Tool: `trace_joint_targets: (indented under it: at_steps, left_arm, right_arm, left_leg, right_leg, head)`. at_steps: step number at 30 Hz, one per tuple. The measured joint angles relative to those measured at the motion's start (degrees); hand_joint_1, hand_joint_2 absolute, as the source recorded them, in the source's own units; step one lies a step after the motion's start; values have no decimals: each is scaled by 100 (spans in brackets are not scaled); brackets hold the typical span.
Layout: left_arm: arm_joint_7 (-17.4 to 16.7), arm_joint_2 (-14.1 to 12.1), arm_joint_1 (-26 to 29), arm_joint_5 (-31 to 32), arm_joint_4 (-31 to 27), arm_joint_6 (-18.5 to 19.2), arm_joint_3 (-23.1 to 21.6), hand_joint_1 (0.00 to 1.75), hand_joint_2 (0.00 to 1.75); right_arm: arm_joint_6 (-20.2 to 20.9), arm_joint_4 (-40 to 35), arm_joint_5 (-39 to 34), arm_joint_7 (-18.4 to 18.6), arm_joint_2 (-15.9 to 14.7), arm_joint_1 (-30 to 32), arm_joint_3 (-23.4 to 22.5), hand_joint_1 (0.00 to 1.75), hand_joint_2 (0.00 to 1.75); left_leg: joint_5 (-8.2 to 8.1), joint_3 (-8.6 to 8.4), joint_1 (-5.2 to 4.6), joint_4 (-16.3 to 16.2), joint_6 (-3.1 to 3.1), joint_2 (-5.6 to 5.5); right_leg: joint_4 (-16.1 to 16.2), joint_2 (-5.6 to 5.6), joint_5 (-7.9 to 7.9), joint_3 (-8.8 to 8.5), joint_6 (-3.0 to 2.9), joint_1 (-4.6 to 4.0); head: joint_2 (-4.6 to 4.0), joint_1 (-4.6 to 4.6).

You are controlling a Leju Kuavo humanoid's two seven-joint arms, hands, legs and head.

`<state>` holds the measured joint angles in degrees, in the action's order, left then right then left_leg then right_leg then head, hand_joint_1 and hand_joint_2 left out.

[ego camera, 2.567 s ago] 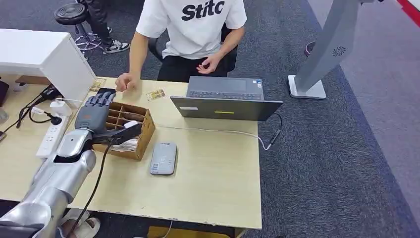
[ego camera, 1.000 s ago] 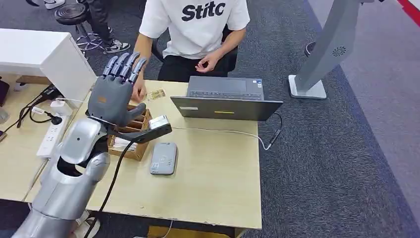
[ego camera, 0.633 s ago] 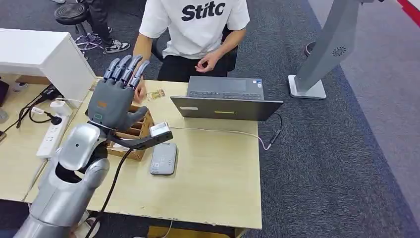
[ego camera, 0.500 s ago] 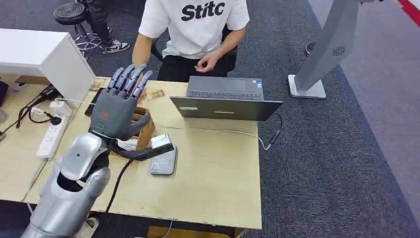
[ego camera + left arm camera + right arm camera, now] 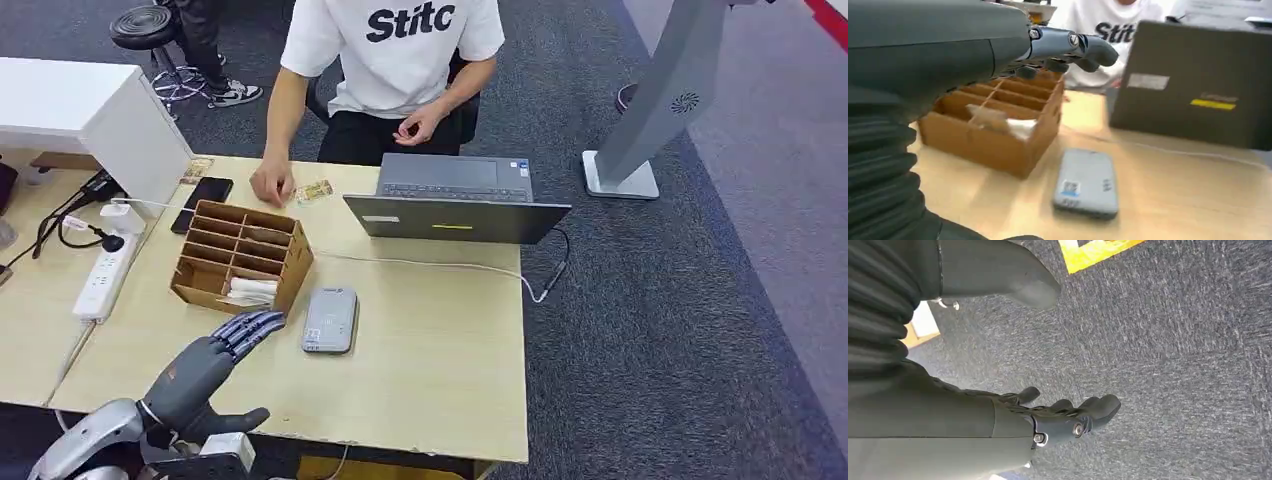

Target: Pass the card to the sensor for recognition and then transmit it.

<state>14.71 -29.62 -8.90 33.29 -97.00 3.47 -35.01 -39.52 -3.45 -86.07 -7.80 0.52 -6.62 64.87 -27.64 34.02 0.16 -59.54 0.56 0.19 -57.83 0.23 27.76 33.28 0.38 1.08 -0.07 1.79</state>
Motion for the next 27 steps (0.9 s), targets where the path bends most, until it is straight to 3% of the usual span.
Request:
trace_joint_targets:
  at_steps: [4, 11, 12, 13, 16, 22, 27]
  left_arm:
    - [-63, -127, 321, 184, -52, -39, 175, 0, 175]
    - [-120, -148, 416, 265, -55, -39, 255, 0, 175]
    - [-472, -142, 555, 1094, -41, -274, 378, 0, 175]
    - [-596, -109, 570, 1380, -7, -403, 434, 0, 175]
    - [-993, 86, 551, 2152, 206, -827, 625, 0, 175]
    - [-1438, 649, 258, 3395, 858, -1337, 1000, 0, 175]
    - [-1462, 1107, -231, 3606, 1493, -1467, 1252, 0, 175]
  right_arm:
    - [0, 7, -37, -2, 0, -4, 2, 0, 175]
    - [0, 9, -46, 0, 0, -5, 2, 0, 175]
    - [0, 9, -61, 39, 0, -9, 26, 0, 175]
    - [0, 9, -61, 52, 4, -8, 33, 0, 175]
    - [0, 9, -59, 114, 9, -13, 57, 0, 175]
    - [0, 7, -35, 199, 9, -27, 207, 0, 175]
    - [0, 7, 28, 221, 9, -42, 367, 0, 175]
  left_leg:
    - [0, 0, -2, -2, 1, 1]
    - [0, 0, -4, -3, 2, -1]
    - [0, -1, -5, -5, 2, 0]
    - [0, -1, -6, -5, 2, -1]
    - [0, -3, -6, -5, 2, -1]
    - [1, -3, -5, -6, 2, -1]
    - [2, -3, -5, -7, 2, -2]
  right_leg:
    - [2, 1, -2, -4, 3, 4]
    - [3, -1, -4, -4, 5, 5]
    - [3, -1, -5, -5, 6, 5]
    - [3, -1, -5, -5, 6, 5]
    - [3, -1, -6, -4, 6, 4]
    - [3, -1, -7, -5, 5, 3]
    - [3, -1, -15, -6, 5, 4]
  head:
    - [0, -2]
    - [0, 0]
    - [0, 2]
    - [0, 2]
    - [0, 0]
    - [0, 0]
    - [0, 2]
